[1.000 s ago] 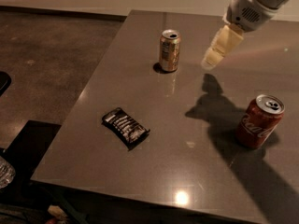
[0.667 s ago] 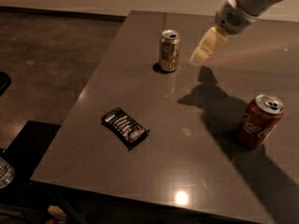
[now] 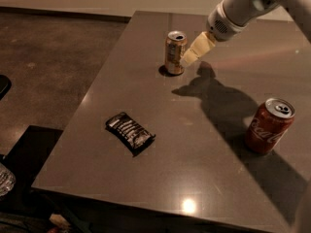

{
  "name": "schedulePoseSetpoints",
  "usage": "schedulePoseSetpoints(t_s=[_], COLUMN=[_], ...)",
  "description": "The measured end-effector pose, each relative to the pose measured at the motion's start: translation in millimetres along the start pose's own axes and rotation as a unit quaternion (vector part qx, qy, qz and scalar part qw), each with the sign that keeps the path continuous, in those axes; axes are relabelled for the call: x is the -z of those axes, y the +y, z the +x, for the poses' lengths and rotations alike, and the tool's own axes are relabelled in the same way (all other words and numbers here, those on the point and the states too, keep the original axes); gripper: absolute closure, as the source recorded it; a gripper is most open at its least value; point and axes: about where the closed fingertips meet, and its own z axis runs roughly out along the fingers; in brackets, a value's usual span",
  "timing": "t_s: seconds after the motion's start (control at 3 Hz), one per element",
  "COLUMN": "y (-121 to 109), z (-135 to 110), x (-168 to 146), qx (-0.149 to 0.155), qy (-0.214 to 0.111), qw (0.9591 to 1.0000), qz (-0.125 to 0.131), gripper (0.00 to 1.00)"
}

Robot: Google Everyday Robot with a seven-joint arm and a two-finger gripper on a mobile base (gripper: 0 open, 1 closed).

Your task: Move orange can near coke can

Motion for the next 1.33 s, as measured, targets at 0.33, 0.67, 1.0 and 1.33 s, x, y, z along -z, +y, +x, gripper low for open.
schedulePoseSetpoints(t_s=[0.33, 0.67, 1.0, 1.33], y=[1, 3, 2, 3], z=[-11, -22, -32, -42], x=[-17, -26, -30, -35], qx=[-0.010, -0.014, -0.016, -0.014], qy=[-0.015, -0.026, -0.034, -0.037], qw=[0.9998, 0.9994, 0.9991, 0.9989], qz=[-0.008, -0.015, -0.019, -0.025], gripper=[0.00, 0.00, 0.00, 0.00])
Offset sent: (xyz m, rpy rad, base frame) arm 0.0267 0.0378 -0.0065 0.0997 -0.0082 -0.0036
